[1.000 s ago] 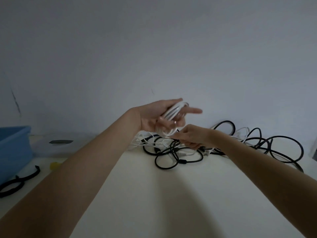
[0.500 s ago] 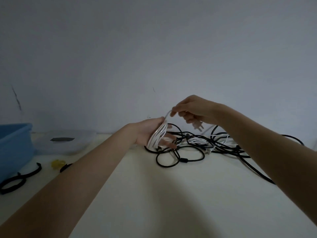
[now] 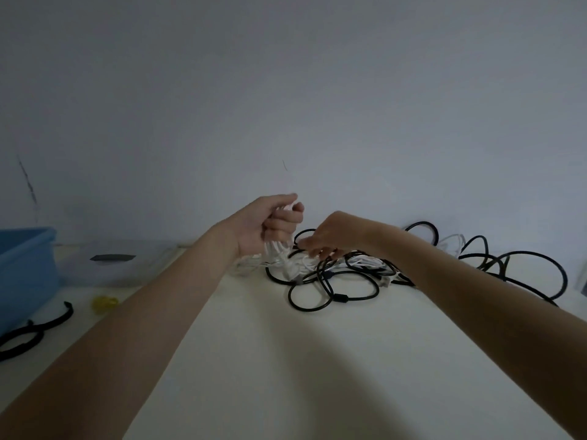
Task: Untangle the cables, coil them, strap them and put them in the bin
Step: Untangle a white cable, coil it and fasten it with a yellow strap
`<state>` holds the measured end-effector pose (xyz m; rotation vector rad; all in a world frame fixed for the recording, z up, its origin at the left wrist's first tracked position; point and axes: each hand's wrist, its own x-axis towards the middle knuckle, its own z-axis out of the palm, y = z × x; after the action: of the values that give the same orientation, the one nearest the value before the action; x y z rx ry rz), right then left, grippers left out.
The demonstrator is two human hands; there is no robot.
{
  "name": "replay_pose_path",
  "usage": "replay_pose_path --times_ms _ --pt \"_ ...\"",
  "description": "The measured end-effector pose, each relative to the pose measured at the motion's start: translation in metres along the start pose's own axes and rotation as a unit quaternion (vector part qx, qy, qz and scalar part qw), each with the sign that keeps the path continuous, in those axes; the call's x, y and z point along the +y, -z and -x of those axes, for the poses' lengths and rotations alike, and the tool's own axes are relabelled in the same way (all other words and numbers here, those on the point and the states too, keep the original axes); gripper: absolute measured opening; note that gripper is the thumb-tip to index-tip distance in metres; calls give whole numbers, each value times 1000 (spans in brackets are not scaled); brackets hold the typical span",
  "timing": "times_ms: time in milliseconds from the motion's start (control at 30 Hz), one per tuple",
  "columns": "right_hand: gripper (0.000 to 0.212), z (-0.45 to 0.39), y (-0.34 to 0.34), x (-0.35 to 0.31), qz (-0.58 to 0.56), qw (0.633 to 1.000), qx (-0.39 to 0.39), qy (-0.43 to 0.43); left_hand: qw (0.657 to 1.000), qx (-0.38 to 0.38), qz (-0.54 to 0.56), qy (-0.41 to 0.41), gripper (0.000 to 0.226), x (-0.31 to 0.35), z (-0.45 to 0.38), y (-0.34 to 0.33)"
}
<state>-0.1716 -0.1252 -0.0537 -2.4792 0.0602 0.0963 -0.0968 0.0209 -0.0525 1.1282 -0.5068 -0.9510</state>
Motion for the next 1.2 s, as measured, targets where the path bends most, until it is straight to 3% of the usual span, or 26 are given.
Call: replay_pose_path --times_ms 100,133,200,300,567,667,800,900,1000,1067,1200 --pt "29 3 17 7 -160 980 90 77 980 -136 -66 131 21 2 17 6" --pt "29 4 20 8 -208 968 89 110 972 -154 -99 150 23 2 20 6" --pt "37 3 19 8 -250 955 14 159 963 -155 -162 150 26 4 24 2" --pt "38 -1 4 4 -259 942 -99 190 966 -83 -213 124 40 8 28 -4" --pt "24 -10 -19 4 -459 873 -109 122 978 71 -180 -75 40 8 24 -1" --pt "17 -16 -35 -5 -503 853 -103 93 959 196 -153 -135 40 3 15 -4" --pt "18 -22 -53 -16 -557 822 -101 65 907 343 -155 -187 40 -4 9 -5" --pt "18 -26 -63 -23 -567 816 -91 66 906 345 -161 -184 43 -5 10 -1" --pt "11 -27 -64 -21 -492 866 -24 79 930 280 -190 -143 46 -1 19 5" --pt "7 -28 -64 -21 -462 882 21 86 929 284 -189 -145 45 -1 22 6" --pt "7 -31 -68 -33 -527 844 45 87 905 349 -128 -206 41 -1 22 -2"
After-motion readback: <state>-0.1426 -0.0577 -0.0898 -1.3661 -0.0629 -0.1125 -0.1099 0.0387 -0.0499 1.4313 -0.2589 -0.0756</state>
